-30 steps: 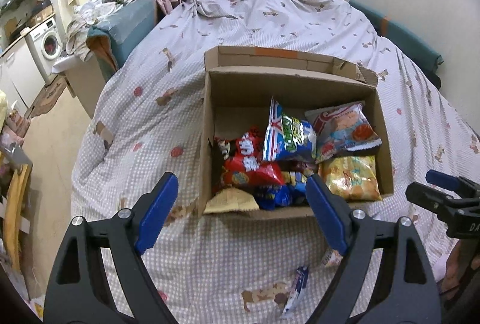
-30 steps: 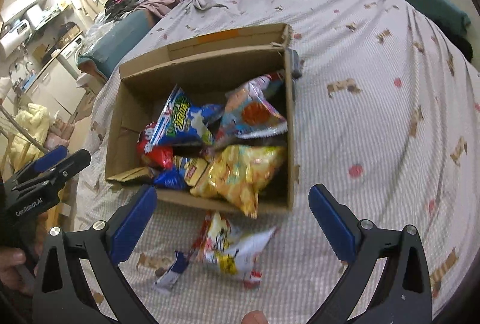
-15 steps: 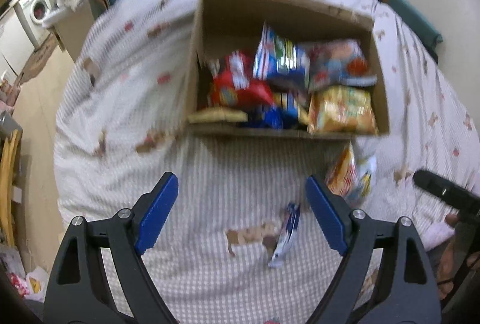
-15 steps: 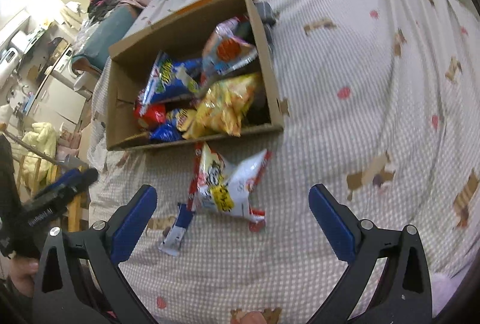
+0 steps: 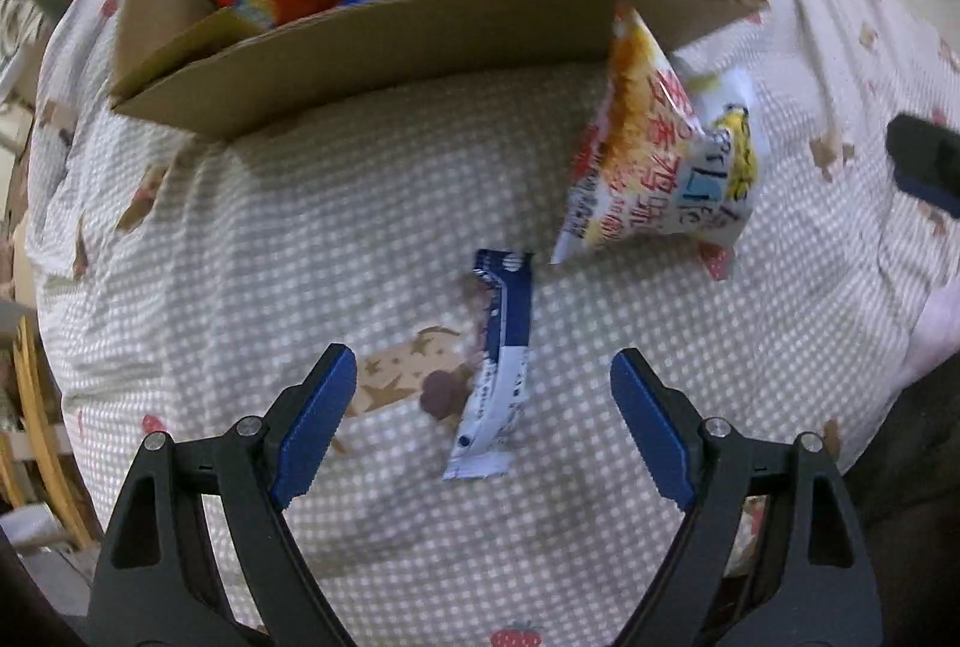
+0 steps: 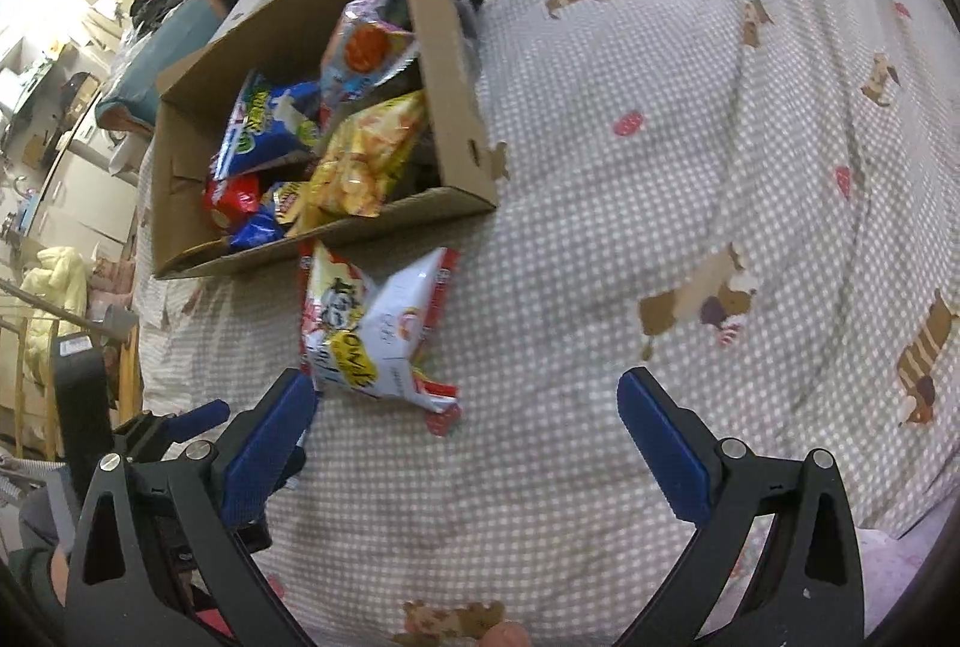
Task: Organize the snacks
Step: 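Grasp the blue-white stick packet with left tool while right tool grasps the white Olympic chip bag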
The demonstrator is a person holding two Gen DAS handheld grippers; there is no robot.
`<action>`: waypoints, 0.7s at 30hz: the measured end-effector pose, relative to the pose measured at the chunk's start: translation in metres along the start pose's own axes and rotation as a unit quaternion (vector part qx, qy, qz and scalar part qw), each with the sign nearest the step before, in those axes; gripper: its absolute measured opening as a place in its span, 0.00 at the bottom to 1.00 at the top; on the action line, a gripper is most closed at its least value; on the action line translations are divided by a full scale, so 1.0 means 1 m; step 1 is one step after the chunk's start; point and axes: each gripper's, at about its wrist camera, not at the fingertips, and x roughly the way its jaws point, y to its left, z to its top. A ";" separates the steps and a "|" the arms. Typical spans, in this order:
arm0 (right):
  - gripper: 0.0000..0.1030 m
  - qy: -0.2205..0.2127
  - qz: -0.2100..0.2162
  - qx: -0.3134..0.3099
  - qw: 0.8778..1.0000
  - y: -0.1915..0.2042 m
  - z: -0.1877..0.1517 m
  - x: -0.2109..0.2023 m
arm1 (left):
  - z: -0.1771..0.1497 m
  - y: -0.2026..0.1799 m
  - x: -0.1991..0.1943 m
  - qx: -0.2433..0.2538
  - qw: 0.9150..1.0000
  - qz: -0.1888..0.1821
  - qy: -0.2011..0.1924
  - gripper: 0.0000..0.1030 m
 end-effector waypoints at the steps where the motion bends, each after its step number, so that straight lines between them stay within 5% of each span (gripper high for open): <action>1: 1.00 0.000 -0.002 0.004 1.000 -0.004 0.000 0.000 | 0.000 -0.003 0.003 0.004 1.000 0.002 0.004 0.82; 4: 1.00 0.005 0.001 0.017 1.000 -0.012 -0.001 -0.001 | 0.002 -0.005 0.011 0.004 1.000 0.007 0.010 0.77; 11: 1.00 0.016 0.005 0.022 1.000 -0.013 0.004 0.005 | 0.013 -0.005 0.026 -0.005 0.999 0.010 0.033 0.15; 21: 1.00 0.034 0.029 0.017 0.999 0.017 0.012 0.028 | 0.012 0.036 0.011 -0.061 0.998 0.023 0.015 0.14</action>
